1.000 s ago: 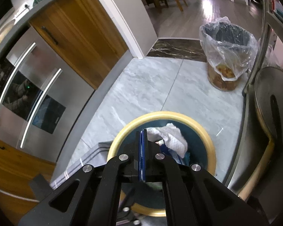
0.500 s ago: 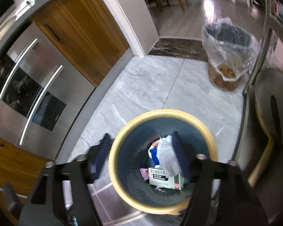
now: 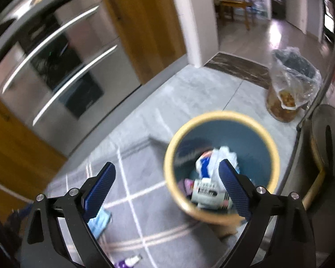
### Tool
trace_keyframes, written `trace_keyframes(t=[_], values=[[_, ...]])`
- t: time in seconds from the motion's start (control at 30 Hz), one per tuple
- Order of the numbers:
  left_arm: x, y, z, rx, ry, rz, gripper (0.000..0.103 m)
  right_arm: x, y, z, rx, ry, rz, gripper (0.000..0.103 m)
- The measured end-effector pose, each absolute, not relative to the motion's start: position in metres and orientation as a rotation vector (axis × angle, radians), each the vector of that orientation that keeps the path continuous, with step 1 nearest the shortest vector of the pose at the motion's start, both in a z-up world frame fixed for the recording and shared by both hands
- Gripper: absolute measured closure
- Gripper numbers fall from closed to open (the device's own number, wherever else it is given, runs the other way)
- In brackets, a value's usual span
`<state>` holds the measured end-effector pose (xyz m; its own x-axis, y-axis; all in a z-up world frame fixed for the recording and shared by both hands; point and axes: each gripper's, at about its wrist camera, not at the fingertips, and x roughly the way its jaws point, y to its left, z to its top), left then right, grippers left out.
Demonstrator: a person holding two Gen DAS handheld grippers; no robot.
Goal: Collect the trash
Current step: 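Grasp the purple spray bottle with the right tool while the left tool grasps the blue mask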
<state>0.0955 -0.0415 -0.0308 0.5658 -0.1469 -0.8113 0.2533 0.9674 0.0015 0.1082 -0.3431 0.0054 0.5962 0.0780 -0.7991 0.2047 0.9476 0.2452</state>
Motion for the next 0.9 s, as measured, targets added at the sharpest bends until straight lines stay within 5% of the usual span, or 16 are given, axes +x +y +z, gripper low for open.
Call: trace_keyframes(t=[0.9], values=[[0.063, 0.016, -0.06, 0.155, 0.96, -0.225, 0.006, 0.011, -0.17, -0.137, 0.211, 1.31, -0.094, 0.012]])
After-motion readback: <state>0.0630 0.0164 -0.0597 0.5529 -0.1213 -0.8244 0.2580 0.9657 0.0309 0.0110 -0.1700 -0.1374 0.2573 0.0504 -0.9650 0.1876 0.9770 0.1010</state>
